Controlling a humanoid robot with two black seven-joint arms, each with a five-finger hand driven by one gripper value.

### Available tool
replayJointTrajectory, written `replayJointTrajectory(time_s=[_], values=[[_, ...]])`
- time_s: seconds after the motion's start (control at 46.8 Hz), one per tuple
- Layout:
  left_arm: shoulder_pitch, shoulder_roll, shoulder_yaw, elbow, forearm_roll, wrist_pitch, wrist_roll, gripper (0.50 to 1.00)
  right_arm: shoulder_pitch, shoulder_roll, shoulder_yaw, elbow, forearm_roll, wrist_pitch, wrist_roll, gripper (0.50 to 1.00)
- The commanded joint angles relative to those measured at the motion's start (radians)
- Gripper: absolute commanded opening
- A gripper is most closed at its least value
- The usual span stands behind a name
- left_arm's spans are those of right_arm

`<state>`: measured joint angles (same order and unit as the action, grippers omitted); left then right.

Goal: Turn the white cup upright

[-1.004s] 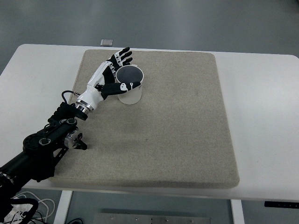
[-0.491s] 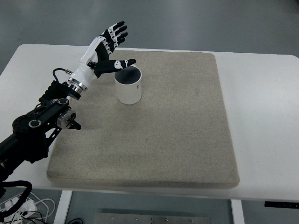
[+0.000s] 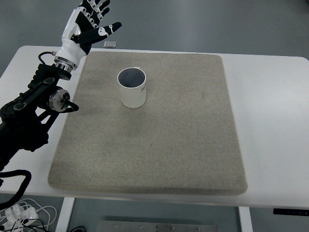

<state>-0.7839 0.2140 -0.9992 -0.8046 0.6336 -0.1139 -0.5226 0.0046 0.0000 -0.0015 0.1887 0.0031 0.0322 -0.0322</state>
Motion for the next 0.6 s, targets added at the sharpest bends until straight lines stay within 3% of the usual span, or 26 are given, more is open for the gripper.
replayJointTrajectory(time_s=[0.0, 0.235, 0.406, 0.577], values=[[-0.003, 0.002, -0.027, 0.004, -0.028, 0.003, 0.045, 0.994, 0.0, 0.0, 0.0, 0.0, 0.0, 0.0, 0.0, 0.952], [-0.02, 0.01, -0.087, 0.053, -0.19, 0.062, 0.15, 0.992, 0.0, 0.0, 0.0, 0.0, 0.0, 0.0, 0.0, 0.952], [-0.024, 0.039, -0.091, 0.058, -0.27, 0.076, 0.185, 0.992, 0.0, 0.0, 0.0, 0.0, 0.0, 0.0, 0.0, 0.952], [-0.063, 0.056, -0.091, 0.152, -0.399, 0.062, 0.308, 0.992, 0.0, 0.0, -0.002, 0.0, 0.0, 0.0, 0.0, 0.952]])
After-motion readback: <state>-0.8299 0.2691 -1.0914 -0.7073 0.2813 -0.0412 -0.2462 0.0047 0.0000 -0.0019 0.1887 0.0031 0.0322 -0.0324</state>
